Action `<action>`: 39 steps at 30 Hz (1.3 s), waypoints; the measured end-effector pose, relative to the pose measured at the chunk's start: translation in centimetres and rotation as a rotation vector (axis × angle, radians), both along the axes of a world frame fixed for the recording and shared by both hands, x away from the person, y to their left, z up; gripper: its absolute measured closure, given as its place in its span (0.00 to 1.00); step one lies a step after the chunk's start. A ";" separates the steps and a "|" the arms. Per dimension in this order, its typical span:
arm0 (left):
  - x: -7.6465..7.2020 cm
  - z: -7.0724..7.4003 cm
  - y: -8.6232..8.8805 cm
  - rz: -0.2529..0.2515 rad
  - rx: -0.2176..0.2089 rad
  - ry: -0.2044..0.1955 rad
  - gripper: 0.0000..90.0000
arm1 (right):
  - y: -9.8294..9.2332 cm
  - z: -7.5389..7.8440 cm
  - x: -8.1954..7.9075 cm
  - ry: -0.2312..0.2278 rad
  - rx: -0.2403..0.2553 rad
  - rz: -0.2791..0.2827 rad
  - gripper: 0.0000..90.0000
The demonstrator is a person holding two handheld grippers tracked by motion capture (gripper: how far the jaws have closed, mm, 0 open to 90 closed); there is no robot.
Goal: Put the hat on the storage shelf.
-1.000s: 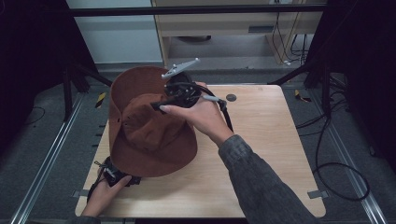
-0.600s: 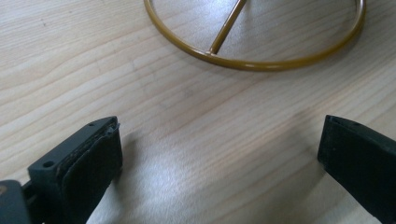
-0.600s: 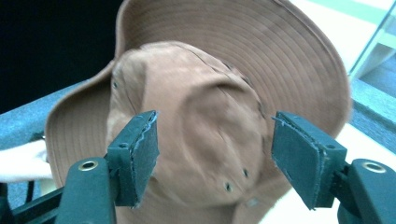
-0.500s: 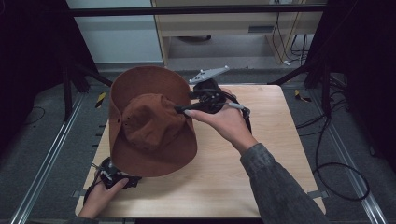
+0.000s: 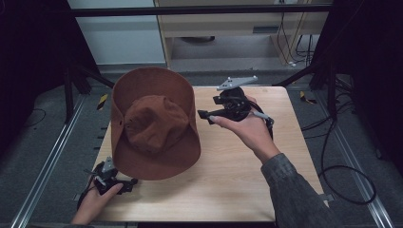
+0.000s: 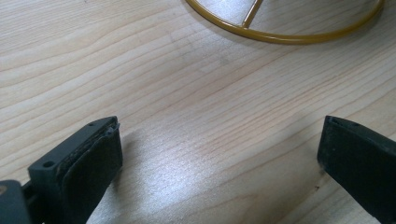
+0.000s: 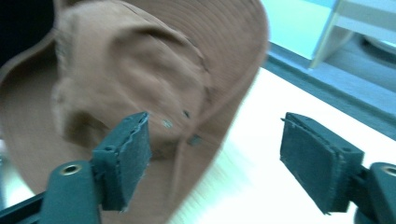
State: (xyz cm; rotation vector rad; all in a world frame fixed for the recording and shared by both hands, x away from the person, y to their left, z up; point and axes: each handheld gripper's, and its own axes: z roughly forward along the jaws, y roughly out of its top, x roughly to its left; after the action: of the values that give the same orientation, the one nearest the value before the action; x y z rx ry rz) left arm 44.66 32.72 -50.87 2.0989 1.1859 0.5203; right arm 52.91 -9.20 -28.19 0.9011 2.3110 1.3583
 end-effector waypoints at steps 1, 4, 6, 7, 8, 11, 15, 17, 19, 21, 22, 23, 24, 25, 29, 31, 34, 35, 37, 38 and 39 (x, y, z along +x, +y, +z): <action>0.0 0.0 0.0 0.000 0.000 0.000 0.00 | -0.4 -0.3 -0.1 -0.005 -0.011 -0.018 0.24; 0.0 0.0 0.0 -0.002 0.002 0.000 0.00 | -1.8 -1.3 -0.3 -0.013 -0.032 -0.064 0.19; 0.0 0.0 0.1 -0.001 0.002 0.000 0.00 | -2.9 -2.2 -0.5 -0.007 -0.029 -0.092 0.18; 0.0 0.0 0.0 0.000 0.000 0.001 0.00 | -3.5 -2.7 -0.7 -0.004 -0.034 -0.103 0.17; 0.0 0.0 0.0 0.000 0.002 0.000 0.00 | -4.1 -3.2 -0.8 -0.001 -0.039 -0.116 0.16; 0.0 0.0 0.0 0.001 0.000 0.002 0.00 | -5.9 -4.9 -1.2 0.015 -0.045 -0.146 0.14; 0.0 0.0 0.1 -0.001 0.005 0.004 0.00 | -8.1 -7.5 -1.7 0.043 -0.048 -0.177 0.13; 0.0 0.0 0.1 -0.001 0.004 0.004 0.00 | -8.9 -8.9 -2.0 0.062 -0.051 -0.191 0.13; 0.0 0.0 0.1 -0.001 0.006 0.004 0.00 | -9.6 -10.3 -2.4 0.083 -0.059 -0.203 0.13; 0.0 0.0 0.1 -0.001 0.006 0.004 0.00 | -10.1 -11.7 -2.6 0.103 -0.101 -0.223 0.12; 0.0 0.0 0.1 -0.001 0.006 0.003 0.00 | -10.3 -12.4 -2.8 0.106 -0.121 -0.231 0.12; 0.0 0.0 0.1 -0.001 0.006 0.003 0.00 | -10.5 -12.8 -3.0 0.114 -0.120 -0.236 0.12; 0.0 0.0 0.1 -0.001 0.006 0.003 0.00 | -10.7 -13.4 -3.1 0.124 -0.114 -0.237 0.12; 0.0 0.0 0.1 -0.001 0.005 0.004 0.00 | -10.8 -14.0 -3.2 0.131 -0.115 -0.240 0.12; 0.0 0.0 0.0 0.001 0.004 0.004 0.00 | -11.2 -16.2 -3.7 0.153 -0.133 -0.260 0.12; 0.0 0.0 0.0 0.002 0.004 0.004 0.00 | -11.3 -17.2 -3.9 0.171 -0.143 -0.267 0.12; 0.0 0.0 0.0 0.002 0.005 0.004 0.00 | -11.5 -18.9 -4.2 0.193 -0.146 -0.278 0.12; 0.1 0.0 0.0 0.001 0.005 0.004 0.00 | -11.6 -19.3 -4.3 0.205 -0.142 -0.284 0.12; 0.1 0.0 0.0 0.002 0.006 0.003 0.00 | -11.8 -20.2 -4.4 0.211 -0.149 -0.295 0.12; 0.1 0.0 0.0 0.002 0.006 0.003 0.00 | -11.8 -20.5 -4.5 0.215 -0.155 -0.303 0.12; 0.1 0.0 0.0 0.002 0.006 0.004 0.00 | -11.9 -20.9 -4.5 0.214 -0.165 -0.309 0.12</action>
State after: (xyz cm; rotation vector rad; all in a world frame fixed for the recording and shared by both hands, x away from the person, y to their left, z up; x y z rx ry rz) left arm 44.73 32.76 -50.85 2.1049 1.1900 0.5220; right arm 48.44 -21.12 -49.10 1.3375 2.2710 0.9717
